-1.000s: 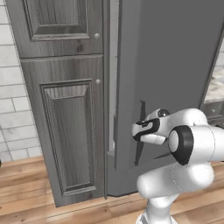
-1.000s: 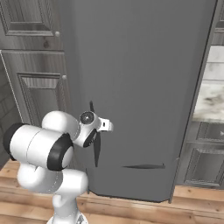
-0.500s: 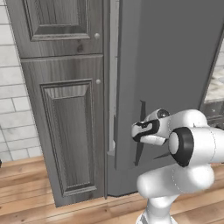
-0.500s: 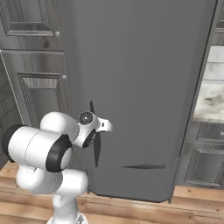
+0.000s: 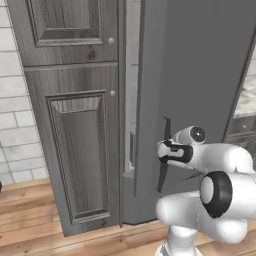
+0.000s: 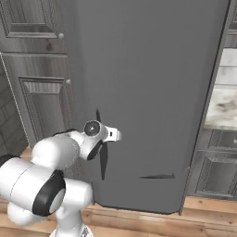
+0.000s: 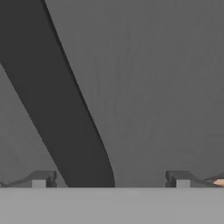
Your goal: Place one of the steaks on the plate and the other in the bowl. Then place the bowl in the fridge.
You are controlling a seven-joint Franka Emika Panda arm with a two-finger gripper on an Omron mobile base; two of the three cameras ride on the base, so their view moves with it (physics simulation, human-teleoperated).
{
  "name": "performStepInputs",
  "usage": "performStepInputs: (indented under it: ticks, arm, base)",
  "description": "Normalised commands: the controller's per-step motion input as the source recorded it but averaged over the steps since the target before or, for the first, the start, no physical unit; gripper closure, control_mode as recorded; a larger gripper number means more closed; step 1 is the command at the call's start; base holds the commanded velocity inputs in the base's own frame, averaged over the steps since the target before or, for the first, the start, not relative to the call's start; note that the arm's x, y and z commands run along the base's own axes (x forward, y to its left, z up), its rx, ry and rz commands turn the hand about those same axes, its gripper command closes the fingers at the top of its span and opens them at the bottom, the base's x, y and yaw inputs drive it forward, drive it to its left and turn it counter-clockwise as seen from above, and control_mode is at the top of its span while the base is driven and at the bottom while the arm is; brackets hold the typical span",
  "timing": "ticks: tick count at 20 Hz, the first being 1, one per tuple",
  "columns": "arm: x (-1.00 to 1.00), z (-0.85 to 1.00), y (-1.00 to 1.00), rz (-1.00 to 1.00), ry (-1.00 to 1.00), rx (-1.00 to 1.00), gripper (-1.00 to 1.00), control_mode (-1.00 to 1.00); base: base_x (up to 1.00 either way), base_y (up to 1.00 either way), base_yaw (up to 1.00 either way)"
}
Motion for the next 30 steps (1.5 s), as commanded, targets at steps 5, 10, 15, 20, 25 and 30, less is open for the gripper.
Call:
performStepInputs:
  ticks: [5,10,15,20,25,30]
  arm:
    - [-0.48,0.68,0.0,0.0,0.03,-0.03,-1.0,-1.0]
    - [-0.31,0.93,0.02,0.0,0.1,-0.12,-1.0,-1.0]
    - [-0.68,0.99,0.01,0.0,0.15,-0.21,-1.0,-1.0]
    - [-0.62,0.56,0.55,0.0,0.28,-0.34,-1.0,-1.0]
    - [-0.56,0.1,1.0,0.0,0.39,-0.4,-1.0,-1.0]
    - [-0.04,0.02,1.0,-0.01,0.09,-0.32,-1.0,-1.0]
  base:
    - [0.0,0.0,0.0]
    - [0.0,0.0,0.0]
    - [0.0,0.0,0.0]
    - [0.0,0.0,0.0]
    - [0.0,0.0,0.0]
    - [0.0,0.0,0.0]
